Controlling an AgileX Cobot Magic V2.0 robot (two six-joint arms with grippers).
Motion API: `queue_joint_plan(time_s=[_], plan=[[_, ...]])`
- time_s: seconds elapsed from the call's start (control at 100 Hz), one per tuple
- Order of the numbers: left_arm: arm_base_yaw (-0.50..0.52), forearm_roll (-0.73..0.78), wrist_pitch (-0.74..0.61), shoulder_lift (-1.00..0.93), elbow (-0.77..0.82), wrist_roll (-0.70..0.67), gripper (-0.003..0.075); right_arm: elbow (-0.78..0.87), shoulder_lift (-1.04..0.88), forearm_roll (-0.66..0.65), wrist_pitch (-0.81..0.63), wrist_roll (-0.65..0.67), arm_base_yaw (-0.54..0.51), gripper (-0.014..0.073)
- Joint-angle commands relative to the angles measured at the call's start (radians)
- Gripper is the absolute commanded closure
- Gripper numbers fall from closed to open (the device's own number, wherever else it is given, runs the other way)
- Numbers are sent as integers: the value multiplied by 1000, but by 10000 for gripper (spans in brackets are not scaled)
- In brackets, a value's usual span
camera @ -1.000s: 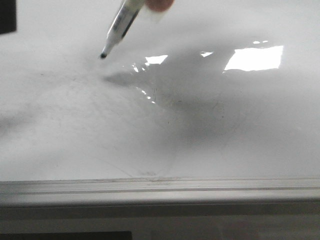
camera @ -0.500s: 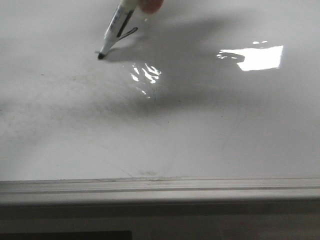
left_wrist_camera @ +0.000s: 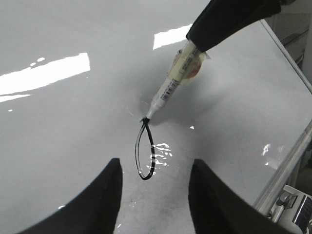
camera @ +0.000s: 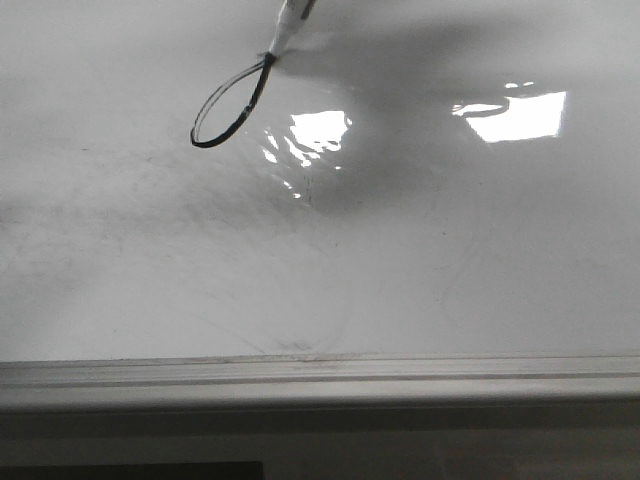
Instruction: Write number 9 on whiteboard
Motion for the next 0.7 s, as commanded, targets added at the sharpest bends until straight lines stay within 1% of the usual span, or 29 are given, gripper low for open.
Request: queue_joint_plan(time_s=[0.0,0.06,0.17,0.24,0.32,0.46,0.56,0.69], plan=[[2,-7,-78,0,-32,-9,419,34,2,-18,41,-4,23,657],[2,-2,-68,4,-32,-9,419,61,2,-15,39,-2,62,657],[-5,-2,-60,30,-32,-9,419,49,-4,-13,16,0,110,657],[-30,-1,-67,57,-32,-9,419,26,-7,13,6,0,138,657],[-75,43,-77,104,-32,-9,418,5,-6,23,0,0,170,657],[-148,57,-117,200,-32,-9,418,0,-1,48,-18,13,215,657],[-161,57,-157,253,-32,-9,418,0,-1,77,-18,16,233,657],[-161,55,-240,298,-32,-9,418,0,-1,106,-16,16,248,657]])
